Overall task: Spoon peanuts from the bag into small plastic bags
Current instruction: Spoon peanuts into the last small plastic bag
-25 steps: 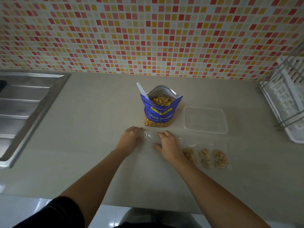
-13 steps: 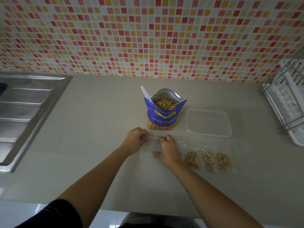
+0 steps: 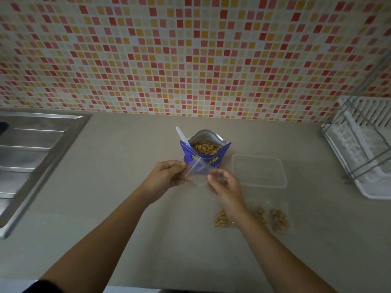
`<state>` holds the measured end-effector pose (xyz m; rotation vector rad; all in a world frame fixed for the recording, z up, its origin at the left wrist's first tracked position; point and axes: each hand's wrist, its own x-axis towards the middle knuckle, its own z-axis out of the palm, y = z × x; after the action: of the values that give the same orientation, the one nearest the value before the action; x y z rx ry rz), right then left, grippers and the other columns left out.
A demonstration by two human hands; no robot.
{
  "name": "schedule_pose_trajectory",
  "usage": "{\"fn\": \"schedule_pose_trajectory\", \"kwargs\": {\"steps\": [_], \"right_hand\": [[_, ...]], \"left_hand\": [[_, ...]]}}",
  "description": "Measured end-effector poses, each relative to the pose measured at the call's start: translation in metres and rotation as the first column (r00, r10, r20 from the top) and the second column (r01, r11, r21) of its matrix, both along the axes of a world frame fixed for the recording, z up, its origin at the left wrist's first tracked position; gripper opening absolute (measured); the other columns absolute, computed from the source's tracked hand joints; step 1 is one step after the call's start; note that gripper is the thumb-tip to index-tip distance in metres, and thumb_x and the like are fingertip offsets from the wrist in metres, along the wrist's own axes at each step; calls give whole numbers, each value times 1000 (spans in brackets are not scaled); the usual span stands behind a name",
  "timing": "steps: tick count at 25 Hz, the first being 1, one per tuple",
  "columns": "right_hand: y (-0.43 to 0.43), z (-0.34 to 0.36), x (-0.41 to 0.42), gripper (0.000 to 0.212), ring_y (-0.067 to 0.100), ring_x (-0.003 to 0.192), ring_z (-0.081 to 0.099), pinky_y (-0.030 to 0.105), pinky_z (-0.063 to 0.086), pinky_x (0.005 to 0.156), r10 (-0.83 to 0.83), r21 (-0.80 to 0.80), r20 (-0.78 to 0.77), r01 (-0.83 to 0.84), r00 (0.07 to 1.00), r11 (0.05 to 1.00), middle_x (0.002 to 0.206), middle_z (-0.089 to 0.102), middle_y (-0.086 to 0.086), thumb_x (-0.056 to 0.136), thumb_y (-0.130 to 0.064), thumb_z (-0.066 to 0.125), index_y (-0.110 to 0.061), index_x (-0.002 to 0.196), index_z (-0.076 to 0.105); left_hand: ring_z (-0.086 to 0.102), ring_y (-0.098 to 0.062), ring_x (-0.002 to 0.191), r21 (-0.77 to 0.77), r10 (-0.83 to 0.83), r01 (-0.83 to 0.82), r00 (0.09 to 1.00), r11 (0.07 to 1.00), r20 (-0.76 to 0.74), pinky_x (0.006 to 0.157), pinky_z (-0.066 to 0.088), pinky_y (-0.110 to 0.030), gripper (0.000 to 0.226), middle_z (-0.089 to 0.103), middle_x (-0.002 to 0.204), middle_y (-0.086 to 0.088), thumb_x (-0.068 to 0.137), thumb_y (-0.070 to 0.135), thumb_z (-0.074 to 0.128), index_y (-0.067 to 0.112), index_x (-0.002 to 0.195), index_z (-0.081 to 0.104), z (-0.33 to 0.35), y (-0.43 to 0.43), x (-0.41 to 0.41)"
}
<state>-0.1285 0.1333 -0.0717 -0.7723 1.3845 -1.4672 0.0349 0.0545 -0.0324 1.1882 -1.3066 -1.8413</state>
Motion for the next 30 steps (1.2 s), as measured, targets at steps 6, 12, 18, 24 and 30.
{"fn": "schedule_pose_trajectory", "kwargs": {"steps": [6, 12, 18, 24, 30], "right_hand": [[-2, 18, -22, 18, 8, 67, 58, 23, 50, 65, 63, -48, -107, -68, 992, 997, 75, 65, -4, 84, -4, 63, -22, 86, 66], [-2, 24, -33, 20, 6, 68, 60, 22, 51, 65, 71, -60, -150, -81, 986, 995, 81, 67, -6, 84, -2, 63, -22, 86, 66], [-4, 29, -42, 29, 13, 81, 65, 26, 53, 69, 59, -78, -173, -74, 983, 994, 94, 69, 2, 80, -11, 69, -24, 105, 60], [-8, 39, -45, 49, 2, 64, 64, 16, 50, 56, -24, -76, -69, 18, 997, 997, 64, 68, -7, 76, -7, 72, -18, 118, 50], [-8, 36, -51, 51, 6, 78, 69, 20, 54, 67, 42, -109, -53, -47, 998, 993, 75, 74, -5, 89, -4, 55, -22, 132, 36]], "left_hand": [[63, -6, 54, -28, -55, 53, 994, 998, -94, 55, 53, -16, 23, 67, 58, 2, 95, 12, 45, 3, 86, 65, 18, 3, -16], [62, -4, 55, -43, -79, 75, 992, 996, -100, 56, 53, -14, 16, 69, 60, 3, 90, 3, 50, 4, 89, 66, 26, 2, -24], [65, -18, 71, -88, -107, 98, 990, 991, -96, 69, 57, -25, 26, 69, 72, -7, 85, -5, 56, 6, 108, 62, 30, -2, -24], [65, -14, 67, -160, -71, 66, 997, 985, -24, 67, 57, -22, 22, 66, 69, -5, 84, -3, 58, 3, 104, 64, 37, -1, -27], [66, -19, 75, -413, 83, 46, 954, 910, 289, 72, 57, -24, 22, 70, 81, -8, 82, 1, 63, 22, 83, 69, 40, -3, -32]]}}
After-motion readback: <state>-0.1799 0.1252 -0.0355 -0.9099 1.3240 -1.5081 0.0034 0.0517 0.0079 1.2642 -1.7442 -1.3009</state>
